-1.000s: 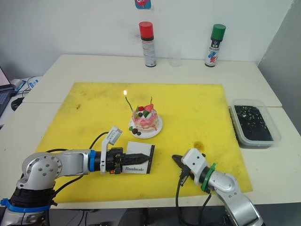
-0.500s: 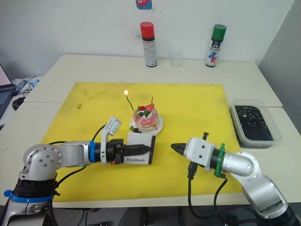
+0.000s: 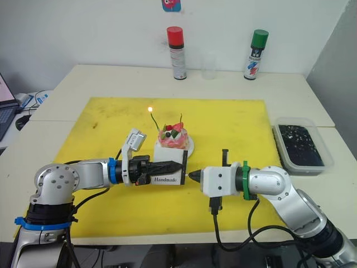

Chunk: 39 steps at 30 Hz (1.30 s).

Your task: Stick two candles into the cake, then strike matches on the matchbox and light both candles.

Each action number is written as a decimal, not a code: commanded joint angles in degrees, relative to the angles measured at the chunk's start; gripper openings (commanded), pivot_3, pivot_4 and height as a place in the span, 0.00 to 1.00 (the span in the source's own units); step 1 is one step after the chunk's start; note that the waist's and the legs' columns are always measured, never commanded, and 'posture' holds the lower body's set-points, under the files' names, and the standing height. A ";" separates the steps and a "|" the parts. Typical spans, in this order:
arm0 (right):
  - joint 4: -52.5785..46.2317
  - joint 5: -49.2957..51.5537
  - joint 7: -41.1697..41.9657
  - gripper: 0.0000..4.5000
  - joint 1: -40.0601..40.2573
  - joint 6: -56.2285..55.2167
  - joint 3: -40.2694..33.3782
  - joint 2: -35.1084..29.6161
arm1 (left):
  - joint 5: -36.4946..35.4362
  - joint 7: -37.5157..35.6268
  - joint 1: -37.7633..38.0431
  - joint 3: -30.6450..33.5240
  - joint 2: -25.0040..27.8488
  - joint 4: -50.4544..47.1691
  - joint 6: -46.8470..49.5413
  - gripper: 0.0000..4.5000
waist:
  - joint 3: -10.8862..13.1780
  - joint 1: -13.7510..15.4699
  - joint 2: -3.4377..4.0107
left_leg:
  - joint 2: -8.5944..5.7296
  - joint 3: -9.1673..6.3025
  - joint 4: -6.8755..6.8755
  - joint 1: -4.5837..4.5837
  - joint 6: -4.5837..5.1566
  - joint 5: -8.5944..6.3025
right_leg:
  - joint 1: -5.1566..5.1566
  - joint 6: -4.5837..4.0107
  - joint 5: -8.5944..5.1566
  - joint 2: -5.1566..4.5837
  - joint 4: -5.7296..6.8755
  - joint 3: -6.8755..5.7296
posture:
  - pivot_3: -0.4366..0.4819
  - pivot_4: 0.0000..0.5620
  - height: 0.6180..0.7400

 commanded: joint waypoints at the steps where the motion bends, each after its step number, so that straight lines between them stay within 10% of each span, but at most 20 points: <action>1: 0.35 -1.63 -0.18 0.00 -1.43 -1.37 0.38 1.07 | -1.76 0.35 -0.70 1.90 -0.29 -0.93 0.56 0.00 | 0.00 0.01 0.00 | 0.00 0.00 0.02 0.00 0.00 0.00 | -0.01 0.00 0.00 0.00 0.03 0.00 | 0.48 0.27 1.00; 39: 7.02 -6.18 1.79 0.00 -3.11 -6.05 2.28 5.19 | -6.73 5.33 -6.08 4.47 -4.47 -3.13 1.24 0.00 | 0.03 0.00 -0.03 | 0.01 0.00 0.02 0.01 0.00 0.00 | -0.03 -0.01 -0.01 0.00 0.06 0.00 | 0.48 0.27 1.00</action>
